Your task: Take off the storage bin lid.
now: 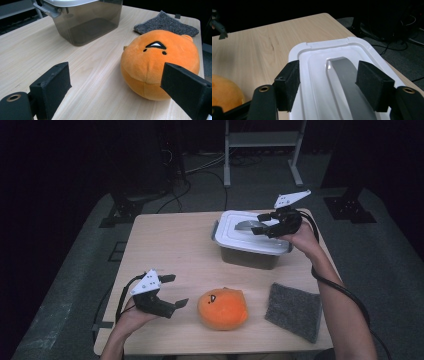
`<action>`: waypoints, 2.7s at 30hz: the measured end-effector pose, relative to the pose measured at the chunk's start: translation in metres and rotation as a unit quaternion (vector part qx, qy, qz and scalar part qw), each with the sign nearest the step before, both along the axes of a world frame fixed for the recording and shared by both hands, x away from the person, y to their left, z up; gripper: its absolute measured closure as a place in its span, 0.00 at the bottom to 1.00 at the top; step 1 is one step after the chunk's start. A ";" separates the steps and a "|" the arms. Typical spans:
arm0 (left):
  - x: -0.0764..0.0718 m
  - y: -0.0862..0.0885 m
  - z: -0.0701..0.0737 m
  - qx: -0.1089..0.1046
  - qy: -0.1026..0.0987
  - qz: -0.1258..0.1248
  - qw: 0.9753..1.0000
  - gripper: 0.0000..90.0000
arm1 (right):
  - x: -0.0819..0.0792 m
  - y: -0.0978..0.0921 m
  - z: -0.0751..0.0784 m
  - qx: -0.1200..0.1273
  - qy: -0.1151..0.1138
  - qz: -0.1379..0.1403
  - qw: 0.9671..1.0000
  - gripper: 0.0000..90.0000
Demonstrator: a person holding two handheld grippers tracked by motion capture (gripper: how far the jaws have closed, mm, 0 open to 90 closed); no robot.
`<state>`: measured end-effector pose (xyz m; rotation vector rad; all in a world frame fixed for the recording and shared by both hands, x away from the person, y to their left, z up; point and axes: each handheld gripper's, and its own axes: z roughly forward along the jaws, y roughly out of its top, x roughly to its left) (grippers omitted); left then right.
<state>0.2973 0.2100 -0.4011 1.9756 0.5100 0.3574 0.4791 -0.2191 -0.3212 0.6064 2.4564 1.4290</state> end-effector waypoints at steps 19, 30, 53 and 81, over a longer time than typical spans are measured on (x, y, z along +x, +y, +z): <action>-0.001 0.002 0.002 -0.002 0.000 -0.002 1.000 0.09 | 0.019 -0.001 -0.012 -0.007 0.003 -0.029 1.000 0.37; -0.002 0.003 0.002 -0.001 0.001 -0.001 1.000 0.09 | 0.023 0.001 -0.021 -0.026 0.017 -0.033 0.999 0.57; -0.003 0.004 0.003 0.000 0.002 0.000 1.000 0.09 | 0.004 0.015 -0.020 -0.033 0.011 0.002 0.999 0.73; -0.004 0.010 0.006 -0.007 -0.001 0.007 1.000 0.09 | -0.011 0.045 -0.018 -0.041 0.010 0.055 0.998 0.73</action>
